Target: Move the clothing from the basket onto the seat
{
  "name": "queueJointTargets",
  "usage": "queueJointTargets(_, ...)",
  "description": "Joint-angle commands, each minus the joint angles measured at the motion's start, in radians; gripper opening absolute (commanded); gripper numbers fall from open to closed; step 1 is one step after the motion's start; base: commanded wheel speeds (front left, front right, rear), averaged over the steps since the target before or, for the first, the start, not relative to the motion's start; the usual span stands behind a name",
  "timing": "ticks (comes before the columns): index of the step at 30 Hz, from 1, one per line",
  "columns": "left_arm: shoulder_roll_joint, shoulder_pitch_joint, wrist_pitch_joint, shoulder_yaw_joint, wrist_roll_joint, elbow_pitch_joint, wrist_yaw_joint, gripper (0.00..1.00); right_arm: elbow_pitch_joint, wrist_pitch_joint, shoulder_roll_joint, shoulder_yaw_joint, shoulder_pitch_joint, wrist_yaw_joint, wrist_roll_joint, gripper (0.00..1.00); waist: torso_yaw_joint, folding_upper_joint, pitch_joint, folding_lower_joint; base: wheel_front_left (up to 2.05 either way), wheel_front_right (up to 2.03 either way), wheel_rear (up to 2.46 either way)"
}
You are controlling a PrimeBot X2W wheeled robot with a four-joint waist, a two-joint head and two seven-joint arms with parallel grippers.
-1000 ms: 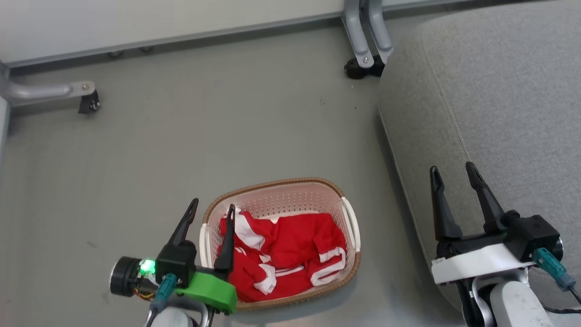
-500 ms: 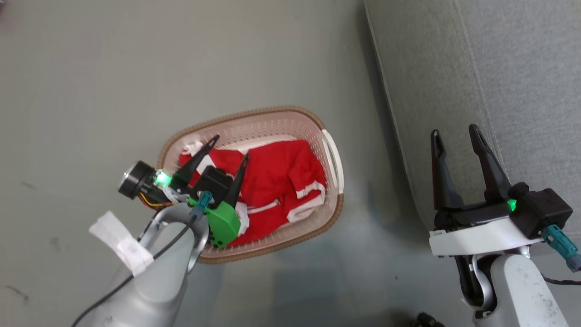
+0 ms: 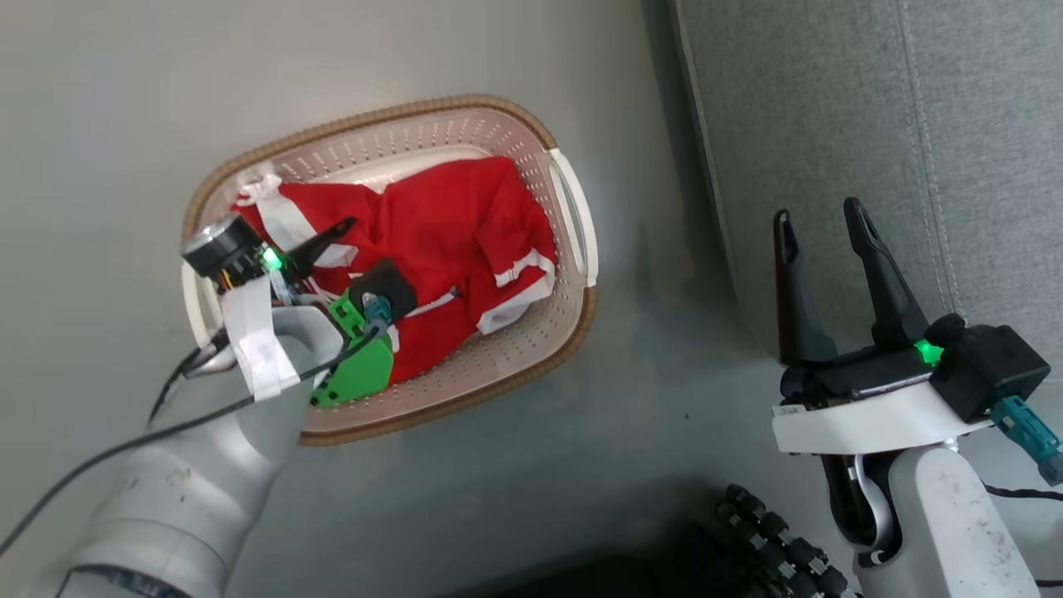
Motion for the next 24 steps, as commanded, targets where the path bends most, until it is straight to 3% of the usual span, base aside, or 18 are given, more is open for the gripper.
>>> queueJointTargets(1,0.009,-0.042,0.012,-0.012,0.014,0.021,0.002,1.00,-0.006,-0.003,0.001,0.005,-0.014,0.000,-0.003,1.00,-0.030,0.0000,0.066,-0.0002,0.00,0.00,0.00)
queueJointTargets(17,-0.007,-0.236,0.131,-0.162,0.105,0.137,-0.032,1.00,-0.039,-0.003,0.001,0.041,-0.038,0.000,-0.003,1.00,-0.056,0.0000,0.187,-0.0002,0.00,0.00,0.00)
queueJointTargets(24,-0.001,-0.267,0.281,-0.164,0.067,0.145,-0.038,1.00,-0.053,-0.003,0.001,0.055,-0.043,0.000,0.006,1.00,-0.082,0.0000,0.222,-0.0002,0.00,0.00,0.00)
